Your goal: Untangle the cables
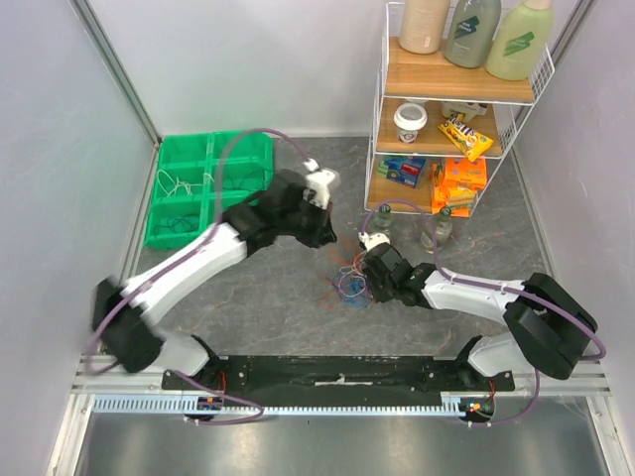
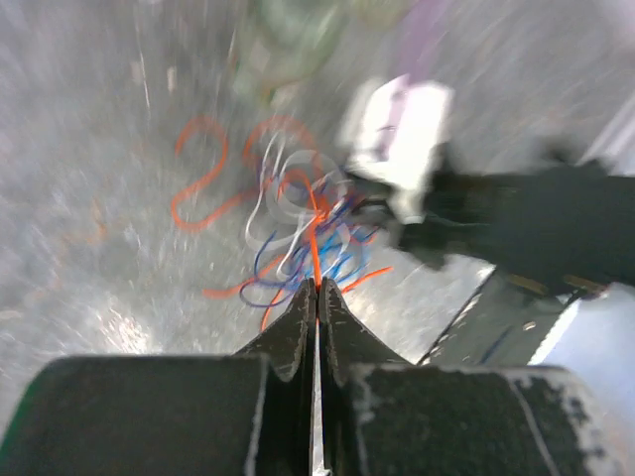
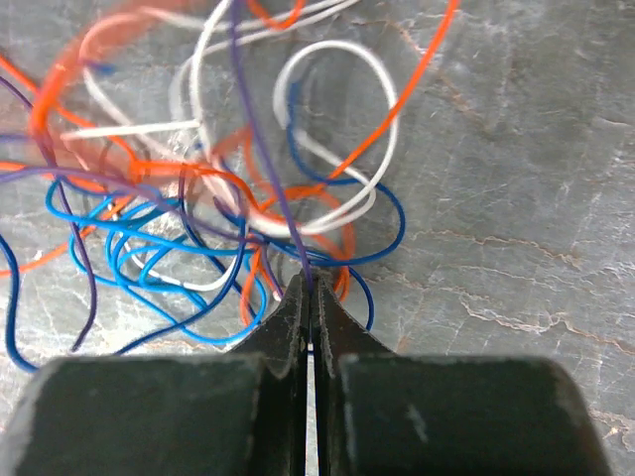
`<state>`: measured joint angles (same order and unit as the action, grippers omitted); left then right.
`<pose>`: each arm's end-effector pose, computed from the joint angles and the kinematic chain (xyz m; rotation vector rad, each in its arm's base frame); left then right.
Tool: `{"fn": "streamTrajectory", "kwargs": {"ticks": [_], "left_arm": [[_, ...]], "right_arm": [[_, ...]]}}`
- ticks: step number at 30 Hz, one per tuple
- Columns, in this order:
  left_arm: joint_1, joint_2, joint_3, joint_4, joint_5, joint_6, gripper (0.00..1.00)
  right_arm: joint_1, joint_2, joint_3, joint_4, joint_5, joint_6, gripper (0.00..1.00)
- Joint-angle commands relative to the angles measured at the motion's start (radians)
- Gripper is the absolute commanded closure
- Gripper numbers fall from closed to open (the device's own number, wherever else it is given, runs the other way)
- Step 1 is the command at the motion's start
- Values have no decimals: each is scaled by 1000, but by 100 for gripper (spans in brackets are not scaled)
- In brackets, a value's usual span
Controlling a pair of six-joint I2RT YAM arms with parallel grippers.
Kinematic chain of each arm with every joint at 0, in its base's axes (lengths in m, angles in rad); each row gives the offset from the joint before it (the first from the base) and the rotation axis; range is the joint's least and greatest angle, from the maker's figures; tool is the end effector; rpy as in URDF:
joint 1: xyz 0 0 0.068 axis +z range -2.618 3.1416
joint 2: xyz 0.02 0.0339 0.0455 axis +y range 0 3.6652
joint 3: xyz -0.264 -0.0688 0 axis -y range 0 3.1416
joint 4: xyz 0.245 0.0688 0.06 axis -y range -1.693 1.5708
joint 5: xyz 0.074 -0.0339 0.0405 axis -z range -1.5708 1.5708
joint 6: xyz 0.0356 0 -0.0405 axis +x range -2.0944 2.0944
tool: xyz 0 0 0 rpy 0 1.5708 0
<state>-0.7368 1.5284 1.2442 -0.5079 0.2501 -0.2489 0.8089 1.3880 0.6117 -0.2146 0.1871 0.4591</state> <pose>0.2437 -0.2330 0.2889 0.7187 2.3610 -0.7514 0.1764 0.1753 0.1531 -0.3742 2.5285 0.2584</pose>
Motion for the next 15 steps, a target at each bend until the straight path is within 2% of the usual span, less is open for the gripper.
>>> {"fn": "streamTrajectory", "kwargs": {"ticks": [1, 4, 8, 10, 13, 15], "left_arm": [[-3, -399, 47, 109, 15, 69, 98], [-3, -468, 157, 103, -23, 120, 98], [-3, -387, 496, -76, -139, 247, 99], [-3, -353, 602, -115, -237, 304, 98], [-3, -336, 693, -94, -414, 319, 98], [-4, -347, 675, -55, -442, 332, 98]], "right_arm": [[-5, 55, 14, -57, 101, 52, 100], [-8, 75, 22, -63, 109, 62, 100], [-8, 83, 20, -65, 98, 66, 100], [-8, 79, 17, -66, 95, 67, 100], [-8, 68, 13, -66, 89, 67, 100], [-8, 57, 10, -68, 77, 61, 100]]}}
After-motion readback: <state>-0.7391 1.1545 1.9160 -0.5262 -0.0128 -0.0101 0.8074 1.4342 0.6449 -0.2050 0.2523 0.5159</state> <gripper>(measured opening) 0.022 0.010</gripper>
